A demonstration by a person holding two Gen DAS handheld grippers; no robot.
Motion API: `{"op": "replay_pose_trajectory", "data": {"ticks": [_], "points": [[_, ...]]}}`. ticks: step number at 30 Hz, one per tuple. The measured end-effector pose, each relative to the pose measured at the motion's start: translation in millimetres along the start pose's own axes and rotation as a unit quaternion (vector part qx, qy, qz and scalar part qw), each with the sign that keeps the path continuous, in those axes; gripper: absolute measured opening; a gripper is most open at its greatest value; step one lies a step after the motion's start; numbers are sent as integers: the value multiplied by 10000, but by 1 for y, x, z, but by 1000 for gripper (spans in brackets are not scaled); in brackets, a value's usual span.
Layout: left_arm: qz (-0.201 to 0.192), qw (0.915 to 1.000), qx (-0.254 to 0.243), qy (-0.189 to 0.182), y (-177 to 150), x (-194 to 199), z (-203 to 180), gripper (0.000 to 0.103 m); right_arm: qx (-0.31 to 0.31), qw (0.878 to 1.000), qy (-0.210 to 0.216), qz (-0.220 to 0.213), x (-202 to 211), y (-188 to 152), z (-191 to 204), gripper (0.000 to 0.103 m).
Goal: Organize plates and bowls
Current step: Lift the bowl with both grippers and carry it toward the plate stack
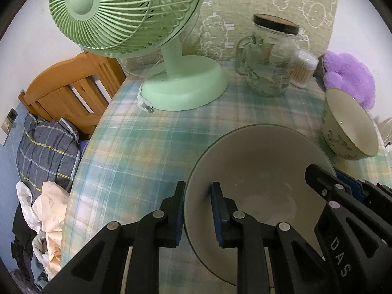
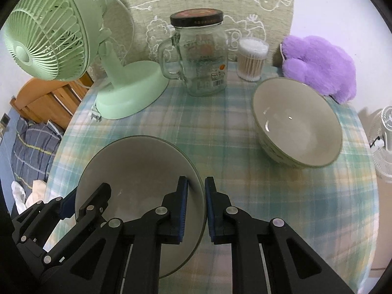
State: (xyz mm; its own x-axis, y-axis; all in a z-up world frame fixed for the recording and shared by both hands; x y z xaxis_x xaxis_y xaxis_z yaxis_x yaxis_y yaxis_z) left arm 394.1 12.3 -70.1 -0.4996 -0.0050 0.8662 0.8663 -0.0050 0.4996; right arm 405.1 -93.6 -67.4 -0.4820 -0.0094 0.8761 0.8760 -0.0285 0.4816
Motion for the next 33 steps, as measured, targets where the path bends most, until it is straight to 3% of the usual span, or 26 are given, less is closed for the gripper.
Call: {"op": "replay_pose_trajectory", "data": {"ticks": [21, 33], "points": [[-314, 9970, -527, -480, -42, 97, -20, 18, -494, 9983, -275, -146, 100, -55, -23, 17], [-366, 9907, -963, -892, -82, 144, -39, 18, -896, 9938, -596, -285, 163, -107, -40, 17]]}}
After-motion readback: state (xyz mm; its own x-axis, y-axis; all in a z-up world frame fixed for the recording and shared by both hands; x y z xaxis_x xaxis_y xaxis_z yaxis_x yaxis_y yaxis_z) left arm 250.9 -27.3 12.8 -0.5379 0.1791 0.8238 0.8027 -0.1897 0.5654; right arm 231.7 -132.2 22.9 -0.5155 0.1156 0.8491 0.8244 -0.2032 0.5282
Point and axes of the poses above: each gripper's, at about its wrist camera, not at the fingertips, and x roughly against the way its jaws point, z to its left, y to its top, the point moved 8 cm from there along -x, roughly the way its jaws point, and after that the axes turned 7 degrees about -y, right-handed, at the moved point
